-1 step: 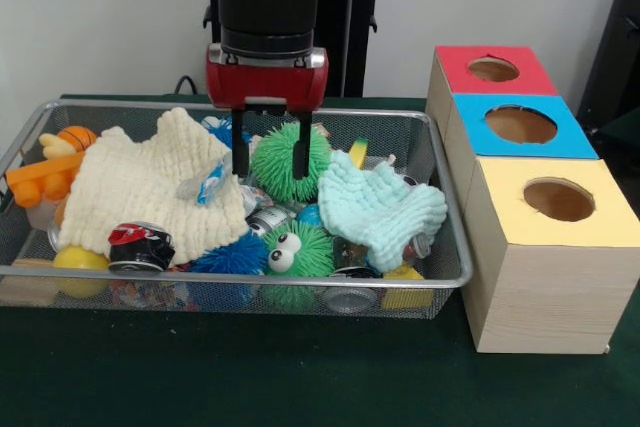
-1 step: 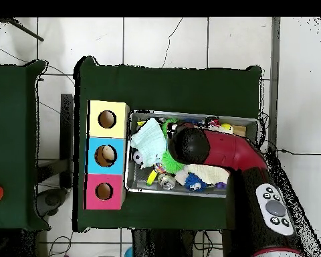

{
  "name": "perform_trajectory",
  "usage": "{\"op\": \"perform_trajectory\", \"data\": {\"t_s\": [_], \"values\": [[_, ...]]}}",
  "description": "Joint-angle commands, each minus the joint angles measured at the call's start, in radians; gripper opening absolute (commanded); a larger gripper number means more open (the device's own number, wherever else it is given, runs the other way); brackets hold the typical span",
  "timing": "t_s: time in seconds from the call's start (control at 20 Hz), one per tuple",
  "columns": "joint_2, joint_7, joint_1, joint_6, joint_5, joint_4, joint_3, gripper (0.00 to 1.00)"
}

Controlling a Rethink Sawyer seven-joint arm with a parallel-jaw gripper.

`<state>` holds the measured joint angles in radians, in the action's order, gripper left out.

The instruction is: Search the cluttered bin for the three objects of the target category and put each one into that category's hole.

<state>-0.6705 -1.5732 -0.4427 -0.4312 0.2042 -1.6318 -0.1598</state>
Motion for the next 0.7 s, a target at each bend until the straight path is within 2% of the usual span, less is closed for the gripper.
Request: {"op": "perform_trajectory", "data": {"t_s": [0.05,0.7], "values": [[0.052,-0.042,0.005,0.046,0.059,0.019,-0.044,1.0],[0.044,-0.038,0.006,0.03,0.048,0.017,-0.05,1.0]]}}
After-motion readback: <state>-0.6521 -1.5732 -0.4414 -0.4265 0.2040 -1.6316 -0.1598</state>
